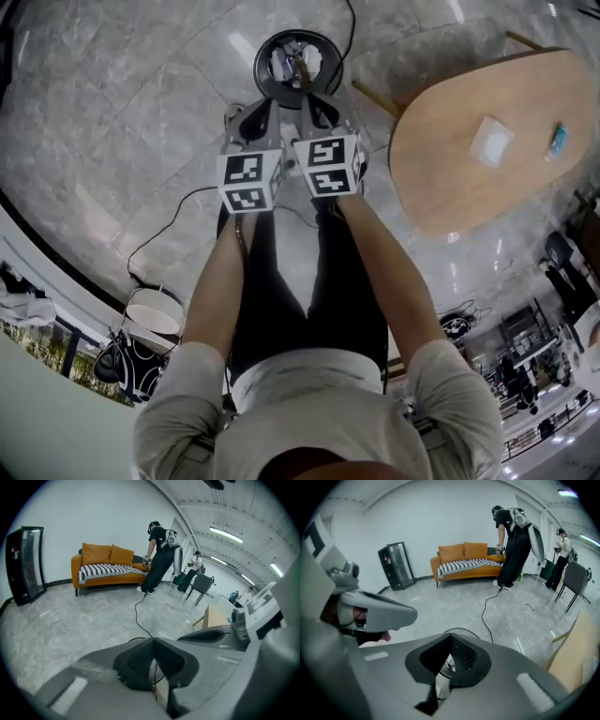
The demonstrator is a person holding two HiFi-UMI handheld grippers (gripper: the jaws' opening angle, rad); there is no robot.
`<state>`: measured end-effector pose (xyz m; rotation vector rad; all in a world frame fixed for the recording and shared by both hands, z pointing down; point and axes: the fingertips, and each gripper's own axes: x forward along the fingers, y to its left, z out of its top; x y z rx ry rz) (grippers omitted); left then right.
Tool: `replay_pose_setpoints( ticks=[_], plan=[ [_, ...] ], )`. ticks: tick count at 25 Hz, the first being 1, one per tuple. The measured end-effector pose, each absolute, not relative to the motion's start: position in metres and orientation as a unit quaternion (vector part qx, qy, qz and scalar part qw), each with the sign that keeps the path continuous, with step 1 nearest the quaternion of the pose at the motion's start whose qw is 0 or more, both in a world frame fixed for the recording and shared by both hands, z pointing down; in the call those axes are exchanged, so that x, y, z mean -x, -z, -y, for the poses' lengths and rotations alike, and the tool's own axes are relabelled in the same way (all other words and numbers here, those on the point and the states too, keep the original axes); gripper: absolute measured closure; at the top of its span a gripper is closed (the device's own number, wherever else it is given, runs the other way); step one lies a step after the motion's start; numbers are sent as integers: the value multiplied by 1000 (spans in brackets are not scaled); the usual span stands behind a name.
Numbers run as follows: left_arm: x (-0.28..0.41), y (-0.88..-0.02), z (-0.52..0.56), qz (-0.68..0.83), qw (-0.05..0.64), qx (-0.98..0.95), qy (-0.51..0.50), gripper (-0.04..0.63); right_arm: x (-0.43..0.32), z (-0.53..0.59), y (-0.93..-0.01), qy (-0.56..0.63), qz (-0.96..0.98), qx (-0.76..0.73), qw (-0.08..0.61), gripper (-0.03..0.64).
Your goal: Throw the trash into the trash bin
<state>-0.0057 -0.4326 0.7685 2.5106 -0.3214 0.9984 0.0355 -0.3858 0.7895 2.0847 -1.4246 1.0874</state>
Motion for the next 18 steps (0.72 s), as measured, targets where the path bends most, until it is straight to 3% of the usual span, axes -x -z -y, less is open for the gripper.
replay_pose_setpoints(
  ticks=[10, 18],
  plan=[
    [5, -610, 415, 121, 183, -923, -317, 580, -37, 372, -577, -302, 539, -776, 126, 609],
    [-2, -432, 384, 125, 160, -955, -218, 580, -33, 330, -385, -204, 553, -805, 67, 609]
  ],
)
